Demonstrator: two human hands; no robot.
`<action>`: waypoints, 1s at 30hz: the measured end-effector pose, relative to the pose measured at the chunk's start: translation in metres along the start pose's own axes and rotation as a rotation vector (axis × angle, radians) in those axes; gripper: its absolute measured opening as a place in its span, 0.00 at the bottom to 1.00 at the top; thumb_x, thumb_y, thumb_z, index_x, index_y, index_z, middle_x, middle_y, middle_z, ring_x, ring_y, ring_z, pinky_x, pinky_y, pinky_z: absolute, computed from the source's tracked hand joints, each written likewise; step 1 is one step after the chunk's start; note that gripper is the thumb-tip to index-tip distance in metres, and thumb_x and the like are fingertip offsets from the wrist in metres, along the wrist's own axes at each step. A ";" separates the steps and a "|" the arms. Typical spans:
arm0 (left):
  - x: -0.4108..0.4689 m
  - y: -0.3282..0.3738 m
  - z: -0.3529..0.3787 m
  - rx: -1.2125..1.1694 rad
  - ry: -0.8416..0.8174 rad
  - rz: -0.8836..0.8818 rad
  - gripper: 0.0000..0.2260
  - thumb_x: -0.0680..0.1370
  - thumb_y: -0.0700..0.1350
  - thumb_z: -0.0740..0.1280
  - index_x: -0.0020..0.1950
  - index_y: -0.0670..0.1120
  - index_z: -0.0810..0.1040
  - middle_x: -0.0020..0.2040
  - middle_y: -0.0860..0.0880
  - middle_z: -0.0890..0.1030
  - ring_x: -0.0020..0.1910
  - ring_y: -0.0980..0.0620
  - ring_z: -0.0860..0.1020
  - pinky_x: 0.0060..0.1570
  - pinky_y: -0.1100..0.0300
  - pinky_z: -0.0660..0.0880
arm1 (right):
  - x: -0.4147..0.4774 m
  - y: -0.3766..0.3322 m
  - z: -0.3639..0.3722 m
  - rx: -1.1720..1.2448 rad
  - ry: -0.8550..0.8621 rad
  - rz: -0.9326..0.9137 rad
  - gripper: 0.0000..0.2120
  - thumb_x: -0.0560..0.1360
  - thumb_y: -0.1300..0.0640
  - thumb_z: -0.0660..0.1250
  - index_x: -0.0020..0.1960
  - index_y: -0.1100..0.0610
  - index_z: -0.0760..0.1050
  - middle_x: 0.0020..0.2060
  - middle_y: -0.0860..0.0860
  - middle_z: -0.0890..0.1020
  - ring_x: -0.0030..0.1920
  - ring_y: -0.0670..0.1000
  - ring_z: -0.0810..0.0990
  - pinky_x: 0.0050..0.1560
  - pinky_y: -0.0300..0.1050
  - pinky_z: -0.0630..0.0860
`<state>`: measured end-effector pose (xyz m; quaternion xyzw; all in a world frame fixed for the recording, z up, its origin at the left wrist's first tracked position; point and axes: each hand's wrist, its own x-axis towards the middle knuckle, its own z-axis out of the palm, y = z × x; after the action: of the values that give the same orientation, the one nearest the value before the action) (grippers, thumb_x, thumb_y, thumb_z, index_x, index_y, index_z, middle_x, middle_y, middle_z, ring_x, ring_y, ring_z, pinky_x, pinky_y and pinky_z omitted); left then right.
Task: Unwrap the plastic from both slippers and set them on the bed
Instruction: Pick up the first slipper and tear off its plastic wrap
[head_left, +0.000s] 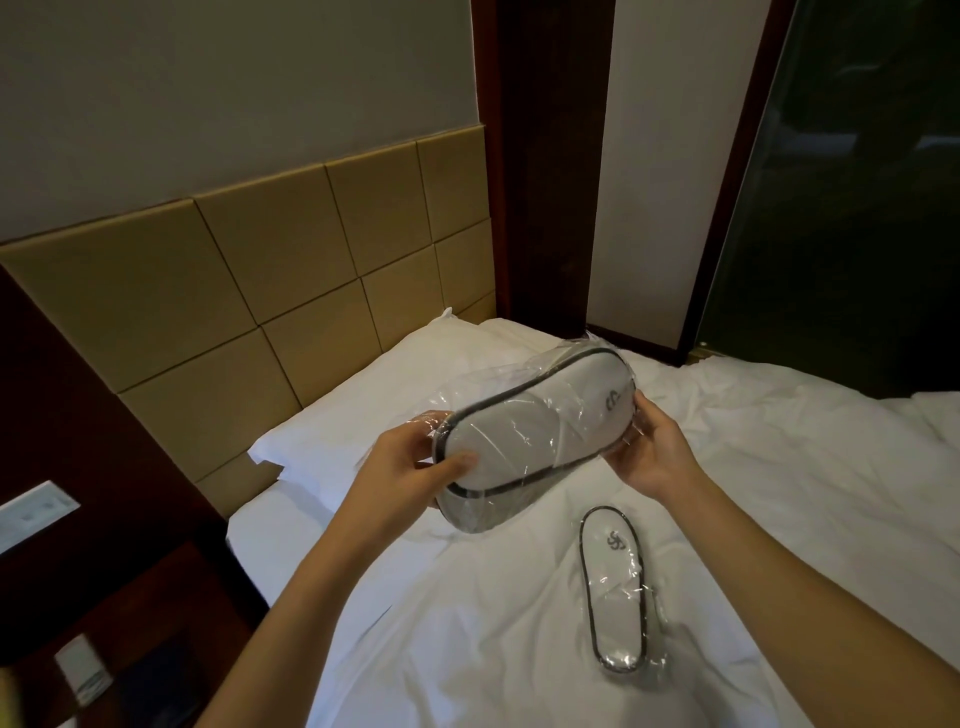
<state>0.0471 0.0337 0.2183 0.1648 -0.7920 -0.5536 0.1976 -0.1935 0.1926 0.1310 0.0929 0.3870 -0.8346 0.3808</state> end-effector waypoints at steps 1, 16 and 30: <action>-0.001 -0.001 -0.001 0.004 -0.002 -0.003 0.12 0.73 0.40 0.71 0.47 0.59 0.81 0.44 0.53 0.84 0.44 0.51 0.83 0.37 0.53 0.82 | 0.000 0.001 0.000 0.005 0.007 0.007 0.15 0.76 0.49 0.67 0.60 0.55 0.76 0.52 0.54 0.81 0.50 0.54 0.81 0.42 0.48 0.83; -0.005 0.004 -0.009 0.047 -0.041 -0.022 0.11 0.74 0.43 0.72 0.51 0.57 0.80 0.45 0.54 0.85 0.47 0.48 0.83 0.39 0.56 0.82 | -0.004 0.004 -0.007 0.002 0.119 0.023 0.06 0.77 0.54 0.66 0.49 0.56 0.78 0.42 0.51 0.81 0.36 0.48 0.76 0.42 0.38 0.75; -0.010 0.019 -0.024 0.043 -0.107 -0.053 0.09 0.74 0.42 0.70 0.53 0.52 0.80 0.44 0.53 0.85 0.45 0.52 0.82 0.36 0.60 0.80 | 0.005 -0.015 -0.031 0.176 0.133 -0.035 0.09 0.80 0.56 0.62 0.44 0.58 0.77 0.31 0.50 0.86 0.31 0.48 0.84 0.32 0.40 0.82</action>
<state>0.0667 0.0253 0.2423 0.1603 -0.8086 -0.5493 0.1368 -0.2118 0.2185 0.1164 0.1744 0.3383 -0.8639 0.3299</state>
